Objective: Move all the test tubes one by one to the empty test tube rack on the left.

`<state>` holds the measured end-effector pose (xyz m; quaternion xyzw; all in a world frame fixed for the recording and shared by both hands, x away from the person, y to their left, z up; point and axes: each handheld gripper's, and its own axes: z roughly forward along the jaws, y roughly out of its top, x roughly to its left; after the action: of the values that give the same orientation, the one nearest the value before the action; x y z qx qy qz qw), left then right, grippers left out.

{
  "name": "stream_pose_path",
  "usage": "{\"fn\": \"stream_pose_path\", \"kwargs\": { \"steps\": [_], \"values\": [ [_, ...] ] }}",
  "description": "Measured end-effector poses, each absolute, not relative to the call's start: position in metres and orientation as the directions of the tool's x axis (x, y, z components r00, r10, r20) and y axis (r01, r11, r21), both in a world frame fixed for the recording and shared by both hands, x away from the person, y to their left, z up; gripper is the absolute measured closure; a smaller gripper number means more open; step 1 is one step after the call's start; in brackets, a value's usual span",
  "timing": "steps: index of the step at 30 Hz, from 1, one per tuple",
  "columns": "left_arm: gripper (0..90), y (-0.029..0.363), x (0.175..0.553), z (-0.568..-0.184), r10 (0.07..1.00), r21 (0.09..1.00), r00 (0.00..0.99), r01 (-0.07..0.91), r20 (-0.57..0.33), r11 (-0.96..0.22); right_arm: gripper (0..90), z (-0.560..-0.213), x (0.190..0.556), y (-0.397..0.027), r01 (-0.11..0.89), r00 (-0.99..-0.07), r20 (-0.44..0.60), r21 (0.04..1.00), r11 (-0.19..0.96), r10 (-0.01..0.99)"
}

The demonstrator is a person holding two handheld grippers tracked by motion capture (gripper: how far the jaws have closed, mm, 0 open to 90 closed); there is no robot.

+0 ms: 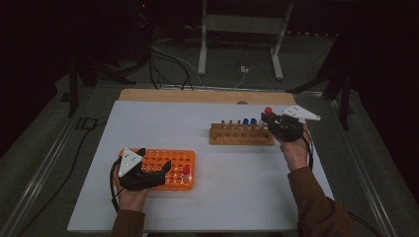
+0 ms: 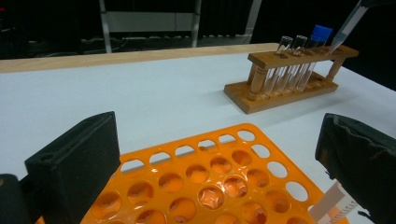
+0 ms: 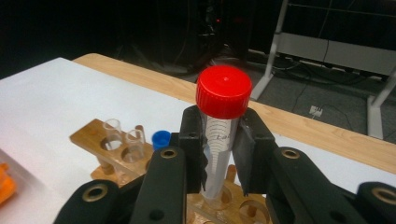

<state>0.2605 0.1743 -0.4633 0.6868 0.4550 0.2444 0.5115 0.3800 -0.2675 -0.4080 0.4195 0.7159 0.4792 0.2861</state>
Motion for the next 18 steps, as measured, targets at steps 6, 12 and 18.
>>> {"fn": "stream_pose_path", "kwargs": {
  "steps": [6,12,18],
  "values": [
    [0.6,0.172,0.261,-0.459,0.874,0.929,0.471,0.364,-0.122,-0.066,74.9,-0.405,0.373,-0.264,0.330,-0.514,0.013,0.926,0.184,0.858],
    [0.6,0.168,0.262,-0.449,0.868,0.936,0.487,0.342,-0.101,-0.083,74.8,-0.402,0.363,-0.250,0.320,-0.571,0.008,0.923,0.214,0.821],
    [0.6,0.161,0.266,-0.442,0.860,0.937,0.503,0.333,-0.086,-0.101,74.8,-0.401,0.354,-0.229,0.331,-0.657,0.050,0.916,0.228,0.752]
  ]
}}
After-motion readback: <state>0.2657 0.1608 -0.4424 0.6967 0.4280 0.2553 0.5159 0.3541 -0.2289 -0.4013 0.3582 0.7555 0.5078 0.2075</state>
